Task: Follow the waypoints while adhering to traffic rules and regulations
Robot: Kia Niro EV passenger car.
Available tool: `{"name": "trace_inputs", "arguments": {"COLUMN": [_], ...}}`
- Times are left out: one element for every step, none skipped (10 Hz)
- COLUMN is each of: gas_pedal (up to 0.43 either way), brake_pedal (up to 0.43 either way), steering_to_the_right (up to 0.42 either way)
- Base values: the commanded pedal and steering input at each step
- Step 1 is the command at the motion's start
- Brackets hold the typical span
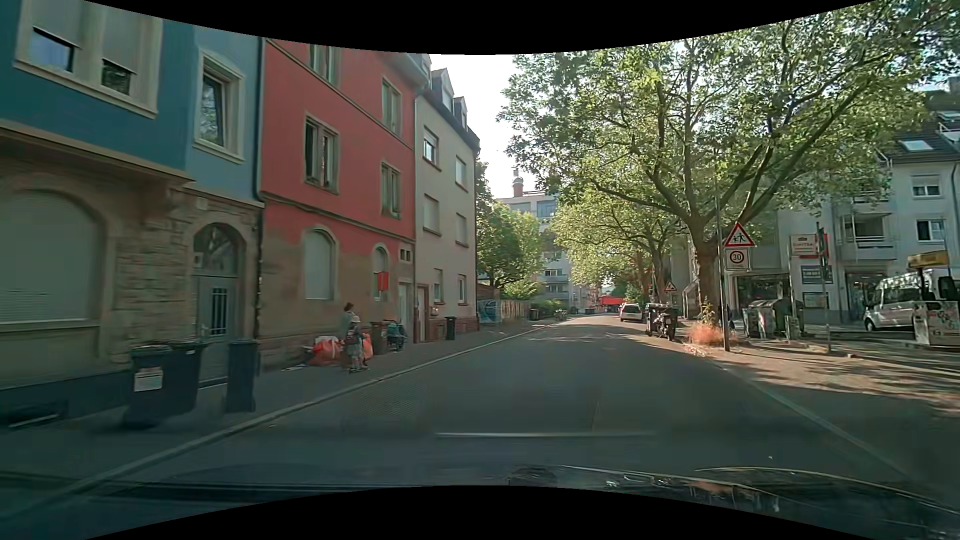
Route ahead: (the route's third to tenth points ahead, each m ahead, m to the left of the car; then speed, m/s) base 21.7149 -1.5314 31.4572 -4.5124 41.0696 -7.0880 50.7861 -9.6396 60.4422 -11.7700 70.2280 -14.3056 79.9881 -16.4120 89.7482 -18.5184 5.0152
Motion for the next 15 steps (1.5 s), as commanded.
{"name": "trace_inputs", "arguments": {"gas_pedal": [0.189,0.189,0.189,0.189,0.189,0.189,0.189,0.189,0.189,0.189,0.189,0.189,0.189,0.189,0.189], "brake_pedal": [0.000,0.000,0.000,0.000,0.000,0.000,0.000,0.000,0.000,0.000,0.000,0.000,0.000,0.000,0.000], "steering_to_the_right": [0.191,0.178,0.170,0.161,0.157,0.147,0.127,0.110,0.095,0.085,0.079,0.065,0.055,0.044,0.036]}}
